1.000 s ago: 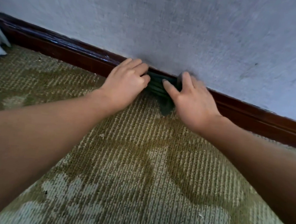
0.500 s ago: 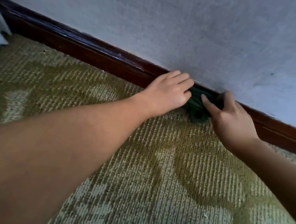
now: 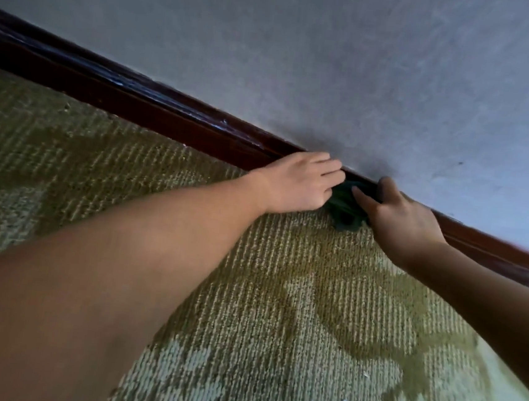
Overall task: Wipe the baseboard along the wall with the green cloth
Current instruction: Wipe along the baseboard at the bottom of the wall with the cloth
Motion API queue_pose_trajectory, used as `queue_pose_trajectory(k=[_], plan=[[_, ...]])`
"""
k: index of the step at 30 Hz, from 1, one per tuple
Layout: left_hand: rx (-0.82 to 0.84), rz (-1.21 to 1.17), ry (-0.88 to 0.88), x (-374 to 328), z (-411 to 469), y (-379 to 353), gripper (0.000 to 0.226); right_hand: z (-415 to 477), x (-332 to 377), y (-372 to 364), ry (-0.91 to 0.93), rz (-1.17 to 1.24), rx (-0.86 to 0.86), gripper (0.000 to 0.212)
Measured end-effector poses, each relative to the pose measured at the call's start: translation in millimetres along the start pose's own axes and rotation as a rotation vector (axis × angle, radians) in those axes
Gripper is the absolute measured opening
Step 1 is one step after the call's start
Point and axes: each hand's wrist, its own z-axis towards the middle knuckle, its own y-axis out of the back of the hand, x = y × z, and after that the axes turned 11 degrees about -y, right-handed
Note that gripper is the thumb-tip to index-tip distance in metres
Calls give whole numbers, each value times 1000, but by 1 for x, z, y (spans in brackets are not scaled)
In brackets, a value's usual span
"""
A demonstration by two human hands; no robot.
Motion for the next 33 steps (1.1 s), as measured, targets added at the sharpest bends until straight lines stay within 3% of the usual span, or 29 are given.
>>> queue_pose_trajectory(k=[10, 13, 17, 26, 33], plan=[[-33, 75, 53, 6, -30, 5, 19, 13, 18, -2, 87, 104, -26, 62], [62, 51, 137, 14, -53, 22, 15, 22, 38, 8, 133, 199, -39, 60], [158, -22, 343, 18, -85, 38, 30, 36, 73, 23, 229, 261, -101, 57], [476, -21, 323, 30, -83, 66, 36, 43, 92, 23, 304, 364, -235, 53], [672, -19, 501, 28, -67, 84, 20, 47, 101, 26, 322, 492, -243, 49]])
